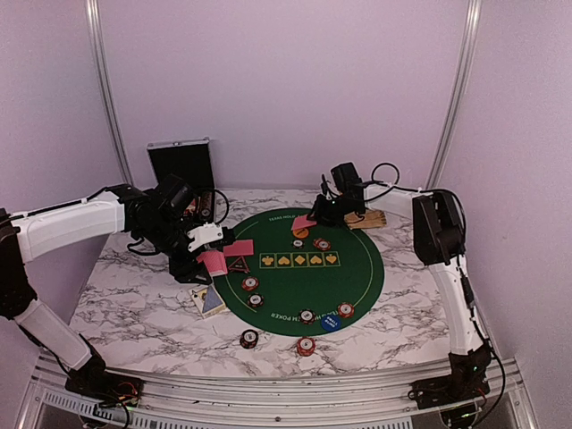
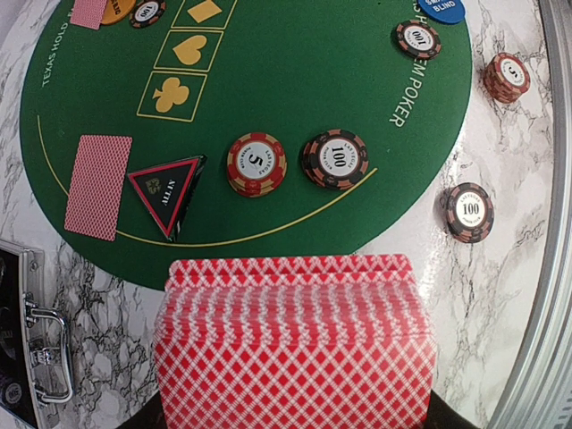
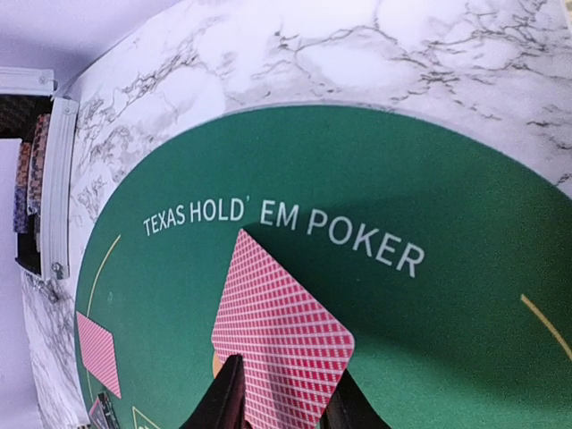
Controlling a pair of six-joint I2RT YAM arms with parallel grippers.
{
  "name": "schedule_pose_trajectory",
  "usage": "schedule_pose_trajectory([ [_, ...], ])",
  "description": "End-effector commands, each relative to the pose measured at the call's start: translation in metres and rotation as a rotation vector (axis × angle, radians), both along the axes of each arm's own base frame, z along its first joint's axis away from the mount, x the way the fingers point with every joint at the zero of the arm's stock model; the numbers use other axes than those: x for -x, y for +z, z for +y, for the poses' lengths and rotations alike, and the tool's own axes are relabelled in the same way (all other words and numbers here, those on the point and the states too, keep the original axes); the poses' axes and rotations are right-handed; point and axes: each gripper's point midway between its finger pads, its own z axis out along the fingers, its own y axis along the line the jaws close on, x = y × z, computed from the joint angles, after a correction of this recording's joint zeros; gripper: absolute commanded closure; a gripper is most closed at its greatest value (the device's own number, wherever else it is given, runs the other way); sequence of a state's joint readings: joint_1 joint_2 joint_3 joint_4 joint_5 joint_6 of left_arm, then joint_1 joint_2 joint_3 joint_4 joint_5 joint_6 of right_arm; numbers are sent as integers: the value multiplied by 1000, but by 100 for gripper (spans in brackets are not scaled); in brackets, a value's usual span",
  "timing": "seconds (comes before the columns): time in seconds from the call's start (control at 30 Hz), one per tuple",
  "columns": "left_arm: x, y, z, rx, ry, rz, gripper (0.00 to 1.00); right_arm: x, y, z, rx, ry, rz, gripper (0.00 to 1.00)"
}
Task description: Distribute texas hold em gaming equipment
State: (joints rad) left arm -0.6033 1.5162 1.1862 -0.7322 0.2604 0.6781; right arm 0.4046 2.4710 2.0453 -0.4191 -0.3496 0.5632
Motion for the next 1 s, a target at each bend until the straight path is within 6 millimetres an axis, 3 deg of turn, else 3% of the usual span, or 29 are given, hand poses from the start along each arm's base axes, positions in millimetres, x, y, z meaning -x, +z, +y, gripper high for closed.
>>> schedule_pose_trajectory([
  [0.0, 5, 7, 2, 7, -11, -4, 88, 0, -16, -8, 70, 7, 30, 66],
  [0.17, 6, 7, 2, 7, -12, -3, 89, 1, -15, -17, 123, -7, 25, 57],
  [0.47, 7, 8, 2, 10, -12, -2, 89, -4, 9, -30, 194, -33, -25, 36],
  [0.7, 5, 10, 2, 9, -10, -10, 89, 2, 54, -25, 161, -25, -101, 29],
  [0.97, 6, 11, 2, 11, -14, -10, 89, 44, 103, -2, 97, 37, -187, 10],
])
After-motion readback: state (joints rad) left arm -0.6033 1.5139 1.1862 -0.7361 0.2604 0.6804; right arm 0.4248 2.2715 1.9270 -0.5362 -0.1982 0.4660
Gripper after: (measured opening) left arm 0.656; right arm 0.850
